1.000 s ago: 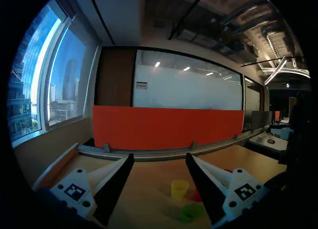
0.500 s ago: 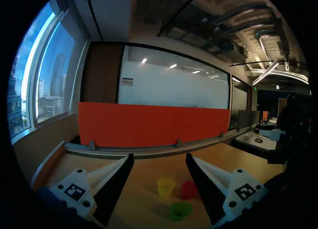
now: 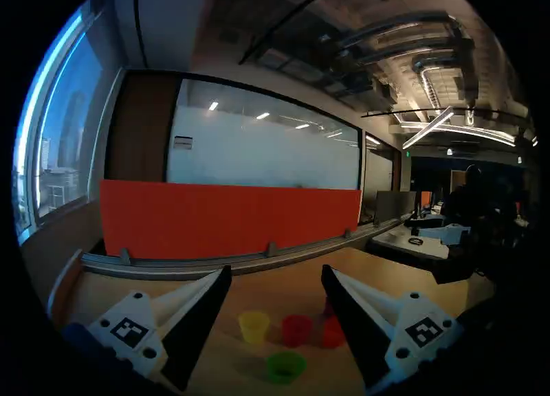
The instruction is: Pour water
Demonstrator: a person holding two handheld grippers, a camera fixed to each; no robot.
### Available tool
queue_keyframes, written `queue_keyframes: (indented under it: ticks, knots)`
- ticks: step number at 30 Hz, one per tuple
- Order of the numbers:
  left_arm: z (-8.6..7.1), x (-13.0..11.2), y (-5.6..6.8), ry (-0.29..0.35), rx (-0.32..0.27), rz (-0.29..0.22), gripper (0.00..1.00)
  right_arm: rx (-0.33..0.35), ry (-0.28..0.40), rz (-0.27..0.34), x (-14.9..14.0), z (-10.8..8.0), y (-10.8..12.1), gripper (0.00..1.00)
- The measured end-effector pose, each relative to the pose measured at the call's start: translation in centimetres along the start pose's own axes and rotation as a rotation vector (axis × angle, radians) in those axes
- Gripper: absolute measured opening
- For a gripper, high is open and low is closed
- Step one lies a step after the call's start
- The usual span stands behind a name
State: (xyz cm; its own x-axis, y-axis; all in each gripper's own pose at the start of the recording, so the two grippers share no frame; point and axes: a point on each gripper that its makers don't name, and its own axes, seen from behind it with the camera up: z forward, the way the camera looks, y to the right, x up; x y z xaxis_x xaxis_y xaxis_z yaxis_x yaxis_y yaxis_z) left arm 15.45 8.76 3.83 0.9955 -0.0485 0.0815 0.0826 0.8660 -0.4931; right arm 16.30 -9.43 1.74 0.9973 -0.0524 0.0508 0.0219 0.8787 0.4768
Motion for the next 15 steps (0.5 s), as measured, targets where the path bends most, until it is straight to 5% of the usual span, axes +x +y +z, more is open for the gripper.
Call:
queue_keyframes:
  ticks: [15]
  knots:
    - [-0.2,-2.4,-0.3,-0.096,-0.053,0.056,0.97,0.12,-0.147,-0.08,-2.6,0.0,-3.0,0.99]
